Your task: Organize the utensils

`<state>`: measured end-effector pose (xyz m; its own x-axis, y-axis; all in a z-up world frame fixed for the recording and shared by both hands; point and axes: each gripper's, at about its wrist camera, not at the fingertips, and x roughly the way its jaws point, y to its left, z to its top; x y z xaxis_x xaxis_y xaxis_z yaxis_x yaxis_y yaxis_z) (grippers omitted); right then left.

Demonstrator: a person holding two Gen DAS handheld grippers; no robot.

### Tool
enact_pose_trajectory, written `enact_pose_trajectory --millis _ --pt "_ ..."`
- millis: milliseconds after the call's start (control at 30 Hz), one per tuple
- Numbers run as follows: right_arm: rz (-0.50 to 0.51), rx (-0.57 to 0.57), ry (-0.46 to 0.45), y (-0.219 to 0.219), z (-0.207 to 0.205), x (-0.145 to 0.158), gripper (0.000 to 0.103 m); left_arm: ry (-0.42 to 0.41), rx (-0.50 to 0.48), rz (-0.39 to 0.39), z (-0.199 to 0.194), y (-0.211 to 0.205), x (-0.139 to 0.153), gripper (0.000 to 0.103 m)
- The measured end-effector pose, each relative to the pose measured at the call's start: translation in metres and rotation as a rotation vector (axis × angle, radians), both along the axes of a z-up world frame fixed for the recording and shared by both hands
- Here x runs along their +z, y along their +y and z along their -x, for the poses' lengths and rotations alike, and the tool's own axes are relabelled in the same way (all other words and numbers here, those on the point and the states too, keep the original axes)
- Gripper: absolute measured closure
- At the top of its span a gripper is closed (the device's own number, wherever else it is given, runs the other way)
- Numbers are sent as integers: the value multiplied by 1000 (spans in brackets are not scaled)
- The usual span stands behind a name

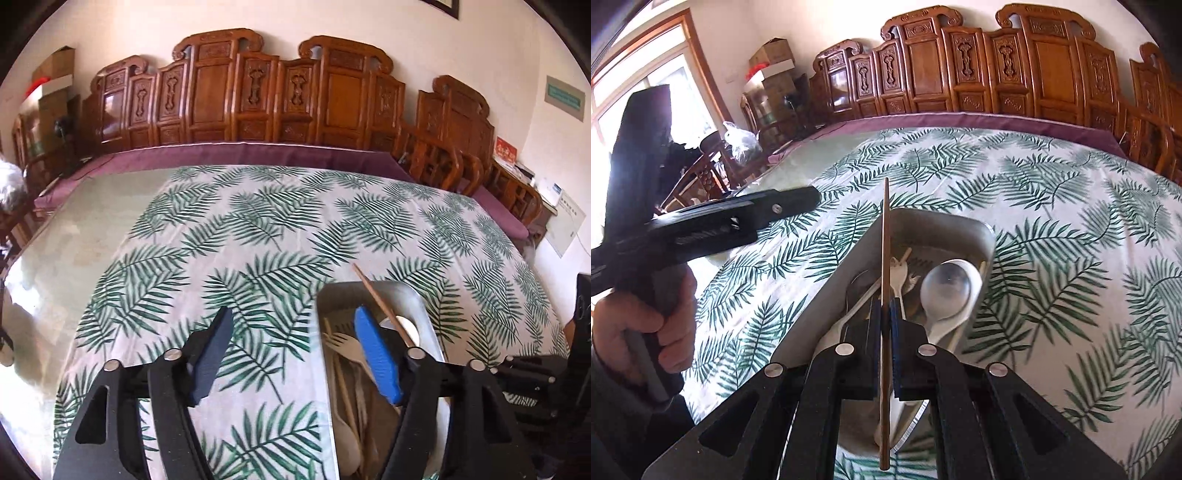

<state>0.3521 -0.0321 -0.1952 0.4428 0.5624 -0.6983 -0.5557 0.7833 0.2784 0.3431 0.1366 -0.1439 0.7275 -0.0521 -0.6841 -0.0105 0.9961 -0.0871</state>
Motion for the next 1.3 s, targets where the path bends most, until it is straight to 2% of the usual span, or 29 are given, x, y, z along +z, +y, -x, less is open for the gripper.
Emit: enact_pose_trajectory --millis 67,133,333,433,500,533,700,867,1033,1167,1233,1300 --pt "6 -7 11 4 -2 -5 97 -1 16 -1 0 4 1 23" --pt "19 -16 23 9 -3 -12 97 2 28 -10 -1 7 1 17" --pt "39 -38 66 14 -6 -30 97 11 42 -26 0 7 -1 13" --pt "33 -42 59 14 -4 -32 94 11 43 -31 3 7 -1 13" --pt "12 -42 53 12 -2 -28 77 10 49 -38 8 6 0 13" --pt "-8 -41 40 8 2 -24 74 9 54 -43 10 5 1 13" --pt "-30 -55 -20 -14 22 4 74 -15 61 -47 29 -3 12 13" --pt "-30 -113 -88 -51 50 39 63 -51 40 -48 63 -24 30 8" --pt "-16 -210 -170 -97 88 76 35 -82 17 -54 95 -49 53 8" --pt "-7 -288 -228 -132 116 101 19 -114 -7 -51 123 -73 77 8" --pt "-3 -327 -269 -147 132 116 8 -135 -22 -54 136 -85 88 8" --pt "4 -357 -314 -160 147 131 3 -161 -35 -57 148 -95 100 8"
